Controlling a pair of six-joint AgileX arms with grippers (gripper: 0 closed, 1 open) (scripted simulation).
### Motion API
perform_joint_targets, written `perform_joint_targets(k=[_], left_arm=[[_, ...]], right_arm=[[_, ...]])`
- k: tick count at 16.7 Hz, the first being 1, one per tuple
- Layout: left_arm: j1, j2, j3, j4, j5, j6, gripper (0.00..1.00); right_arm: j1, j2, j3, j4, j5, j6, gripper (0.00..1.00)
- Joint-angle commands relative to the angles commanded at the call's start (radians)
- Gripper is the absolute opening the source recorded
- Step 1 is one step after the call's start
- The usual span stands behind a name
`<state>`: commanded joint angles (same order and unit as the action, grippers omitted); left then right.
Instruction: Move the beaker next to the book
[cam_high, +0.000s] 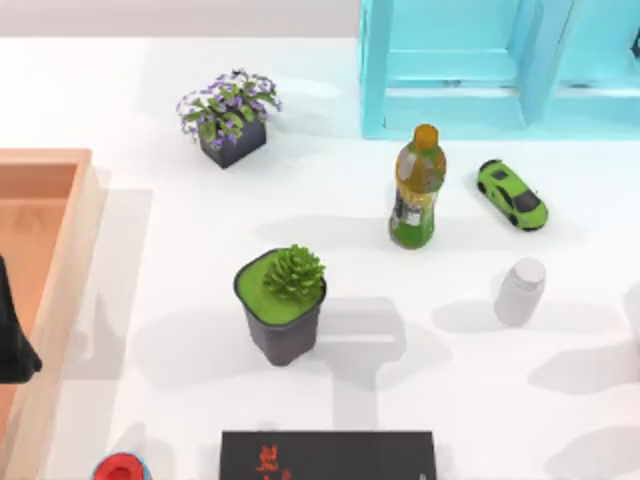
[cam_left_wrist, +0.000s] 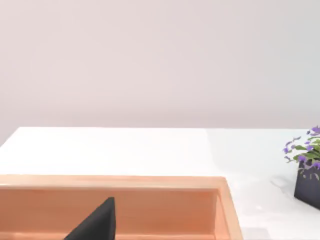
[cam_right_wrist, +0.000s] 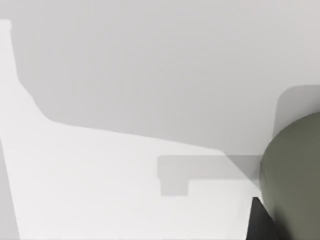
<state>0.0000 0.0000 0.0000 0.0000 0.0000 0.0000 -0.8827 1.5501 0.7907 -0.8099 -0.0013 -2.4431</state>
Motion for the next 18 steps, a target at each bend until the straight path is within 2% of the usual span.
perform_joint_targets(k=[9, 15, 18], left_arm=[[0.000, 0.000, 0.000, 0.000, 0.000, 0.000, 1.00], [0.000, 0.000, 0.000, 0.000, 0.000, 0.000, 1.00], [0.000, 0.000, 0.000, 0.000, 0.000, 0.000, 1.00]], right_arm=[[-0.002, -0.077, 0.128, -0.213, 0.000, -0.005, 0.00], [0.000, -0.080, 0.134, -0.219, 0.000, -0.003, 0.00], [0.038, -0.086, 0.162, -0.209, -0.004, 0.052, 0.00]])
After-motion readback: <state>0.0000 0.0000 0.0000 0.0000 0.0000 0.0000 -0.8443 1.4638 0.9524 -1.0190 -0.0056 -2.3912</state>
